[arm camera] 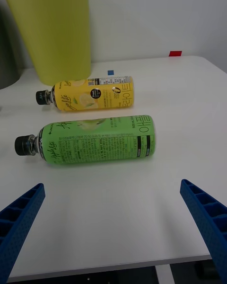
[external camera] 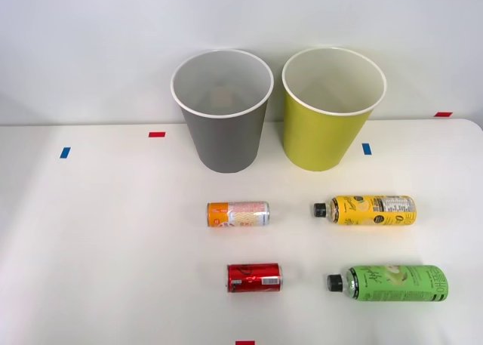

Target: Put cans in the gray bin, plastic bottles in the light green bin

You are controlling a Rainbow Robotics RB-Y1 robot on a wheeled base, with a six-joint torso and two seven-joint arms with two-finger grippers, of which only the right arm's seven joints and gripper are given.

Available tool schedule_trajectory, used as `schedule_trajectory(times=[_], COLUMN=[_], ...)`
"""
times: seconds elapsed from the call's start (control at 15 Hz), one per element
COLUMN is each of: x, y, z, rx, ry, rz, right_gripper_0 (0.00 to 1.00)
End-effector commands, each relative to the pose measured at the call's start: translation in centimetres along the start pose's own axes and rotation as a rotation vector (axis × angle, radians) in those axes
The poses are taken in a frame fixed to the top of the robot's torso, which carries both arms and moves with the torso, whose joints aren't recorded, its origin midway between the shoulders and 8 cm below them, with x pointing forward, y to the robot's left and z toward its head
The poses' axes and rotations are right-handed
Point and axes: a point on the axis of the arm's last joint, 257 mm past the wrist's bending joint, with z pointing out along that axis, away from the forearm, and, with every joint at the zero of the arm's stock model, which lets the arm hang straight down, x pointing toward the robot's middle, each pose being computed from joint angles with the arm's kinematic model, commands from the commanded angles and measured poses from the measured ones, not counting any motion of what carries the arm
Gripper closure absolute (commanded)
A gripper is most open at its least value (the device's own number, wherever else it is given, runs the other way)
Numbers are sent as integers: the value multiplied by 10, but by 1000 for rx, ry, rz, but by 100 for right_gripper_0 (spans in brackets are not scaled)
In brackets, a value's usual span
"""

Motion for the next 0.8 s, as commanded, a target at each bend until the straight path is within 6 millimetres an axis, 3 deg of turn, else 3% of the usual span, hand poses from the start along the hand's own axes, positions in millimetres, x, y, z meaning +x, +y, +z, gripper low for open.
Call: schedule_trajectory(times=[0.07, 0.8], x=[0, 0], y=[0, 0], z=[0, 0], rx=[0, 0], ry=[0, 0], rz=[0, 0], right_gripper_0=[0, 0])
